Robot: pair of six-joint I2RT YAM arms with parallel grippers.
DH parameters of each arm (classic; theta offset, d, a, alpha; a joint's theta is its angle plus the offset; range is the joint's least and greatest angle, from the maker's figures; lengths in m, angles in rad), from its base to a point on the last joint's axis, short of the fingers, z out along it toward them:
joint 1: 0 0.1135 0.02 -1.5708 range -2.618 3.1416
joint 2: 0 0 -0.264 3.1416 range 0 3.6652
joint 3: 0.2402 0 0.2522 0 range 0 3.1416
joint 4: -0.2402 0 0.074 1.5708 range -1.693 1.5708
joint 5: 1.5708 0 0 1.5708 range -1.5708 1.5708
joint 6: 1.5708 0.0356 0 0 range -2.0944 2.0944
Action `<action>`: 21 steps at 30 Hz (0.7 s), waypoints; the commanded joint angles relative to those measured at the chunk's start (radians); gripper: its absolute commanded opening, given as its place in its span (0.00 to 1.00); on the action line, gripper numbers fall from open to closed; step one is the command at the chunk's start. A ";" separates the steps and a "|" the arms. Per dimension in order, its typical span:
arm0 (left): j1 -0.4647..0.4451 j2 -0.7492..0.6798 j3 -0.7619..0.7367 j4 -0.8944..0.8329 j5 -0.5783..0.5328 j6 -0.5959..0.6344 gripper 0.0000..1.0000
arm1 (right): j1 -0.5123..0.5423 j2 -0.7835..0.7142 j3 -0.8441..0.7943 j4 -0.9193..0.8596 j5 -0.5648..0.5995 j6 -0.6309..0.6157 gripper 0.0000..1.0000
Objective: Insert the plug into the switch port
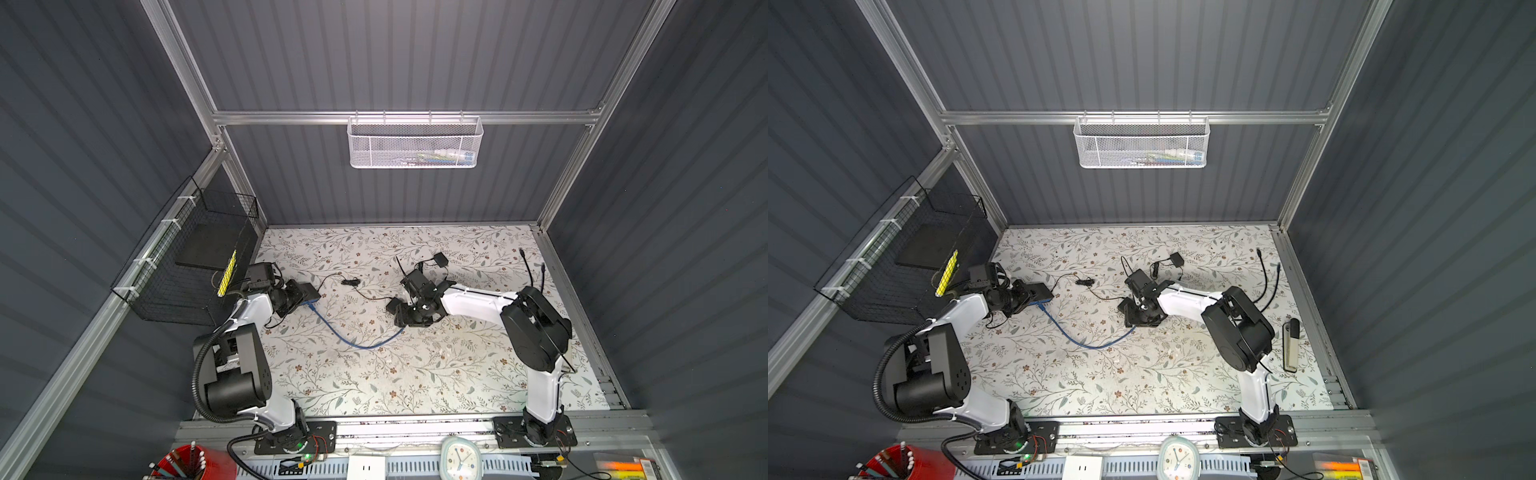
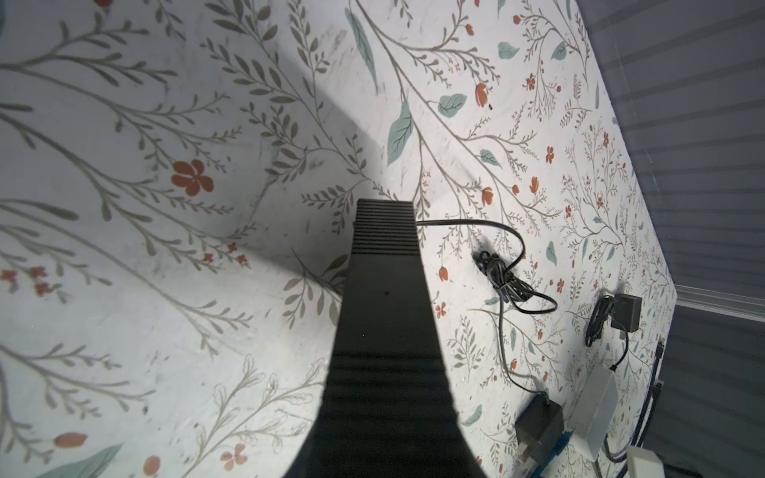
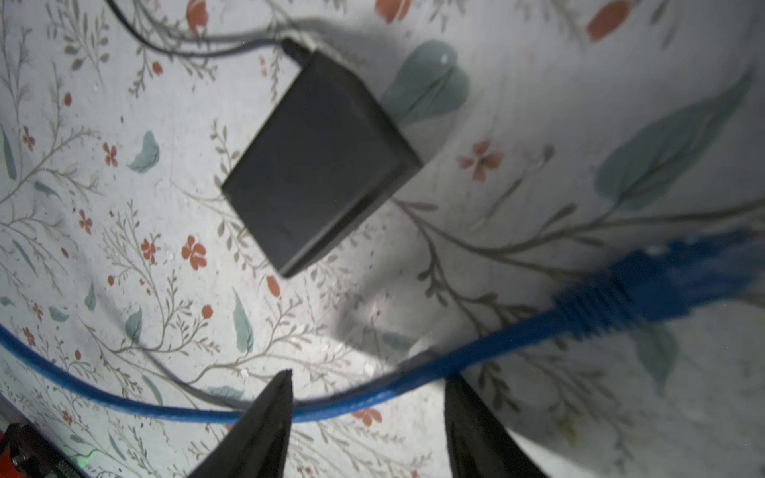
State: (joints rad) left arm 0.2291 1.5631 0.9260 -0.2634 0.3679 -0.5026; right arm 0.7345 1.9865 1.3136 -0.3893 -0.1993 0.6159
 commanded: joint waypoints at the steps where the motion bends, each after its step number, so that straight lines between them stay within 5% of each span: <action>1: 0.007 0.041 -0.012 0.037 -0.034 -0.024 0.14 | -0.029 0.048 0.061 -0.005 -0.019 -0.028 0.60; 4: 0.008 0.067 0.000 0.052 -0.031 -0.019 0.22 | -0.045 0.093 0.123 -0.005 -0.027 -0.046 0.60; 7: 0.008 0.088 -0.002 0.095 -0.027 -0.014 0.43 | -0.054 0.132 0.194 -0.026 -0.025 -0.070 0.60; 10: 0.009 0.102 0.004 0.098 -0.018 -0.014 0.73 | -0.068 0.146 0.256 -0.083 0.005 -0.095 0.61; 11: 0.009 0.103 0.008 0.087 -0.024 -0.015 0.95 | -0.070 0.141 0.264 -0.101 0.029 -0.103 0.62; 12: 0.009 0.100 0.012 0.075 -0.029 -0.011 1.00 | -0.072 0.124 0.264 -0.113 0.049 -0.109 0.62; 21: 0.009 0.008 0.032 -0.017 -0.170 0.053 1.00 | -0.078 -0.089 0.103 -0.147 0.130 -0.145 0.69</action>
State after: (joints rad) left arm 0.2310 1.6302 0.9272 -0.2291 0.2653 -0.4973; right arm 0.6590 1.9678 1.4693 -0.4946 -0.1154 0.4950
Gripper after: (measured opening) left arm 0.999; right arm 0.685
